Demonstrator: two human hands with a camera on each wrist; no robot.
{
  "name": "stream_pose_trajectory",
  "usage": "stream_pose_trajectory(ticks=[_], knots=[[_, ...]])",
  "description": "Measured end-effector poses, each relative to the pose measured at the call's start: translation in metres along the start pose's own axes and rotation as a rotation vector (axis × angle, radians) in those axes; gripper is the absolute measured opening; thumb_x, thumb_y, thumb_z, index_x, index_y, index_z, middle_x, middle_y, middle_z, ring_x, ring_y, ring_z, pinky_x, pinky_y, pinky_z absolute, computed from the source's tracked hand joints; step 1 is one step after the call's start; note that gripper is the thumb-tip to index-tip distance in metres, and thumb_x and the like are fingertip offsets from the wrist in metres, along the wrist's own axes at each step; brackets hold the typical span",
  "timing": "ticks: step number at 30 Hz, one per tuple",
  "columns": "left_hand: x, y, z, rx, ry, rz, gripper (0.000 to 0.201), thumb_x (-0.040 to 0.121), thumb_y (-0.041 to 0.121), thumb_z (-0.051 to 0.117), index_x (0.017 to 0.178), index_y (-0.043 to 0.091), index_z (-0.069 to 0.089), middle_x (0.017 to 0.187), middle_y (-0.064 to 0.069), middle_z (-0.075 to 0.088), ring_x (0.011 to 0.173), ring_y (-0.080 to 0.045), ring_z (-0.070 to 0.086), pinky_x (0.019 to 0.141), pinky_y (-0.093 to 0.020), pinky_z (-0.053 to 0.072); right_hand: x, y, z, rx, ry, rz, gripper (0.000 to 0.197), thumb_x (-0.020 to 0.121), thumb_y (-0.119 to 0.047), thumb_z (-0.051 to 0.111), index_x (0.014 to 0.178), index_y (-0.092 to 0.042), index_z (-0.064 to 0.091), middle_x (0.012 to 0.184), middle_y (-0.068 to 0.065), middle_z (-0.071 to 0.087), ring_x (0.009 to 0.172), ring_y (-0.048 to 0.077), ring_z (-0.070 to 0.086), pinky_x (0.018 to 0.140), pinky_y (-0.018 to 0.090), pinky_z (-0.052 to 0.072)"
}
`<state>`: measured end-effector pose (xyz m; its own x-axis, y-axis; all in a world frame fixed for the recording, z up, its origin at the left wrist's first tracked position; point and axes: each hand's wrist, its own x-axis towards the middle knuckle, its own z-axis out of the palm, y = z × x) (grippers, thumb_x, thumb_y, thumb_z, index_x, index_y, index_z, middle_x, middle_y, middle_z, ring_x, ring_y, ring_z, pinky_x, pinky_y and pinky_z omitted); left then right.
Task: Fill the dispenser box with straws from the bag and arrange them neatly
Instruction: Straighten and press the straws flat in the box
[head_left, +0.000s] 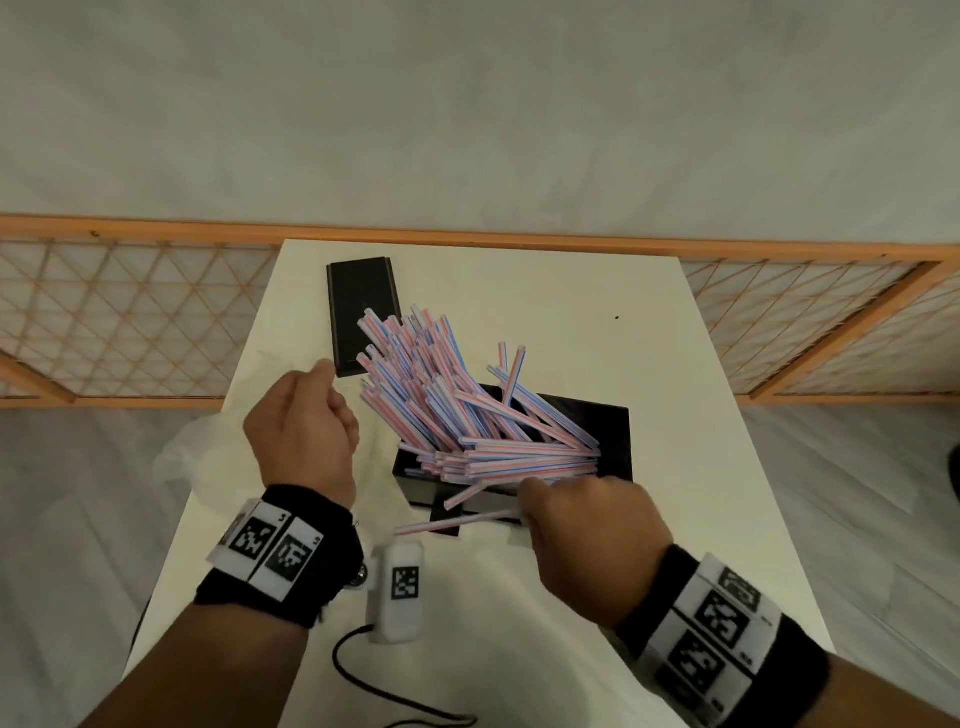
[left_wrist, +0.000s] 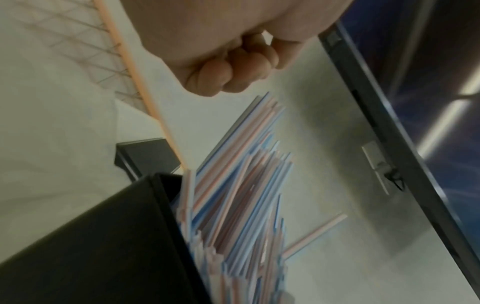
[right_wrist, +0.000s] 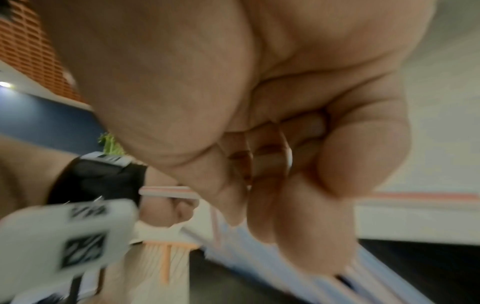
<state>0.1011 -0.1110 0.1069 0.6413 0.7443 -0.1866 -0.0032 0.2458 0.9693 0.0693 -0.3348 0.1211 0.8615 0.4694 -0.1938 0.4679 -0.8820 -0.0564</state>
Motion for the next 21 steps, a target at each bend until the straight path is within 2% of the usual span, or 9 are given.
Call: stream_pose_trajectory(ticks=[3, 5, 7, 9, 11, 13, 15, 17, 21], knots=[[-0.014, 0.005, -0.001, 0.070, -0.131, 0.164, 0.044, 0.096, 0.012, 0.056, 0.056, 0.001, 0.041, 0.044, -0.006, 0.040, 0.038, -0.022, 0.034, 0.039, -0.020, 0.029, 0.014, 0.013, -0.017, -0.012, 0.102, 0.060, 0.020, 0.065, -0.024, 0.071, 0.076, -0.021, 0.054, 0.056, 0.001, 0.058, 0.047, 0.029, 0.057, 0.045, 0.025, 0.026], [-0.025, 0.004, -0.003, 0.128, -0.271, 0.292, 0.045, 0.093, 0.018, 0.054, 0.055, -0.003, 0.040, 0.043, -0.010, 0.039, 0.040, -0.024, 0.034, 0.041, -0.024, 0.029, 0.029, 0.020, -0.013, 0.037, 0.087, 0.063, 0.013, 0.083, -0.025, 0.056, 0.095, -0.022, 0.054, 0.078, 0.002, 0.064, 0.071, 0.034, 0.063, 0.054, 0.030, 0.036], [-0.032, 0.000, -0.005, 0.235, -0.456, 0.421, 0.042, 0.087, 0.029, 0.057, 0.060, -0.001, 0.046, 0.048, -0.012, 0.042, 0.044, -0.022, 0.036, 0.044, -0.029, 0.030, 0.040, 0.027, -0.001, 0.112, 0.036, 0.075, 0.013, 0.089, -0.027, 0.047, 0.100, -0.022, 0.052, 0.088, 0.004, 0.064, 0.082, 0.035, 0.063, 0.060, 0.030, 0.038], [-0.037, -0.006, -0.006, 0.391, -0.665, 0.476, 0.035, 0.080, 0.042, 0.066, 0.077, 0.009, 0.054, 0.061, -0.009, 0.052, 0.049, -0.017, 0.041, 0.045, -0.031, 0.035, 0.044, 0.032, 0.007, 0.187, 0.001, 0.085, 0.015, 0.089, -0.030, 0.046, 0.099, -0.022, 0.054, 0.089, 0.003, 0.064, 0.085, 0.032, 0.062, 0.061, 0.030, 0.038], [-0.039, -0.012, -0.006, 0.705, -0.805, 0.559, 0.051, 0.067, 0.058, 0.073, 0.099, 0.024, 0.052, 0.087, 0.006, 0.056, 0.063, -0.006, 0.050, 0.053, -0.026, 0.043, 0.045, 0.036, 0.015, 0.266, -0.018, 0.082, 0.021, 0.085, -0.034, 0.048, 0.100, -0.022, 0.056, 0.085, -0.001, 0.061, 0.086, 0.028, 0.061, 0.063, 0.029, 0.040], [-0.040, -0.017, -0.004, 1.019, -0.909, 0.658, 0.070, 0.061, 0.065, 0.074, 0.115, 0.033, 0.044, 0.110, 0.015, 0.048, 0.084, -0.007, 0.057, 0.066, -0.028, 0.050, 0.044, 0.038, 0.020, 0.373, 0.008, 0.064, 0.028, 0.079, -0.043, 0.051, 0.097, -0.023, 0.057, 0.082, -0.008, 0.056, 0.084, 0.024, 0.060, 0.067, 0.030, 0.046], [-0.035, -0.021, -0.003, 1.122, -0.994, 0.678, 0.061, 0.069, 0.051, 0.079, 0.117, 0.033, 0.047, 0.114, 0.017, 0.043, 0.089, -0.013, 0.060, 0.070, -0.032, 0.051, 0.045, 0.040, 0.028, 0.433, 0.057, 0.045, 0.042, 0.072, -0.058, 0.050, 0.097, -0.025, 0.058, 0.088, -0.008, 0.053, 0.084, 0.019, 0.057, 0.073, 0.031, 0.049], [-0.027, -0.024, -0.003, 1.050, -1.021, 0.698, 0.037, 0.074, 0.031, 0.081, 0.104, 0.028, 0.059, 0.103, 0.017, 0.046, 0.083, -0.016, 0.060, 0.067, -0.031, 0.048, 0.047, 0.041, 0.036, 0.451, 0.061, 0.020, 0.054, 0.068, -0.067, 0.049, 0.099, -0.024, 0.059, 0.091, -0.007, 0.051, 0.083, 0.016, 0.054, 0.076, 0.030, 0.048], [-0.014, -0.014, -0.003, 0.989, -0.893, 0.752, 0.027, 0.069, 0.019, 0.088, 0.083, 0.022, 0.065, 0.090, 0.012, 0.054, 0.075, -0.015, 0.058, 0.062, -0.034, 0.052, 0.046, 0.043, 0.046, 0.508, 0.040, -0.004, 0.055, 0.068, -0.069, 0.053, 0.100, -0.024, 0.057, 0.089, -0.009, 0.047, 0.082, 0.012, 0.048, 0.076, 0.026, 0.042]])
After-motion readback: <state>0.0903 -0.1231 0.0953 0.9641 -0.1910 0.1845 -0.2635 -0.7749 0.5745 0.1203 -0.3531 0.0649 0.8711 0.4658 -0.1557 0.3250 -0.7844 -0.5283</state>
